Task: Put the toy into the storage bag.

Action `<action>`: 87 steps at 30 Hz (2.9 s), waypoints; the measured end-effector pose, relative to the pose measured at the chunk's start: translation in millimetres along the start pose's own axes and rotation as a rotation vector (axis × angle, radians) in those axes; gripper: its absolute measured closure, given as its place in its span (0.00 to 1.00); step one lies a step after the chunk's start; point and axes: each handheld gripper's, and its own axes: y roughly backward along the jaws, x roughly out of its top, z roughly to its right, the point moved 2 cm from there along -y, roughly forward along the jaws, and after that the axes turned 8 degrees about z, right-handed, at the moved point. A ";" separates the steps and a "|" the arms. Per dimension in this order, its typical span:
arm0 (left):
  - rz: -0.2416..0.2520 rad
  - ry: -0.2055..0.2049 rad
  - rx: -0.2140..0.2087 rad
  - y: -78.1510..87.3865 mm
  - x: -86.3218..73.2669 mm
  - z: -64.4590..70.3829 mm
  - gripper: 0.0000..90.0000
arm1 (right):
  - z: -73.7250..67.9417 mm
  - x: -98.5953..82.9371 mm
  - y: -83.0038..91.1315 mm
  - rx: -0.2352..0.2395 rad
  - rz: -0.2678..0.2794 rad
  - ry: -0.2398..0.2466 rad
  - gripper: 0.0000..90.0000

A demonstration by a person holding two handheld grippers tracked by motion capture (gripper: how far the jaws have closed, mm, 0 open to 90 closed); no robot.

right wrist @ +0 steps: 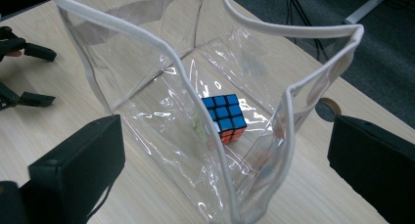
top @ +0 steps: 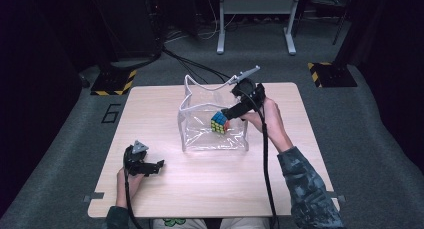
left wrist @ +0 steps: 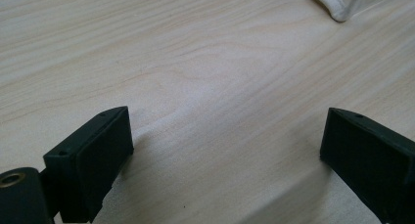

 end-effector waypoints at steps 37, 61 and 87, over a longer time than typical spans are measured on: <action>0.001 0.002 0.003 0.0 0.0 0.2 0.06 | -6.1 -103.8 35.2 -0.112 0.002 -0.016 0.00; 0.001 0.001 0.004 0.0 0.0 0.2 0.06 | -10.0 -169.9 28.8 -0.155 -0.038 -0.081 0.01; 0.001 0.002 0.006 0.0 0.0 0.3 0.06 | -10.2 -255.9 7.9 -0.181 -0.109 -0.200 0.02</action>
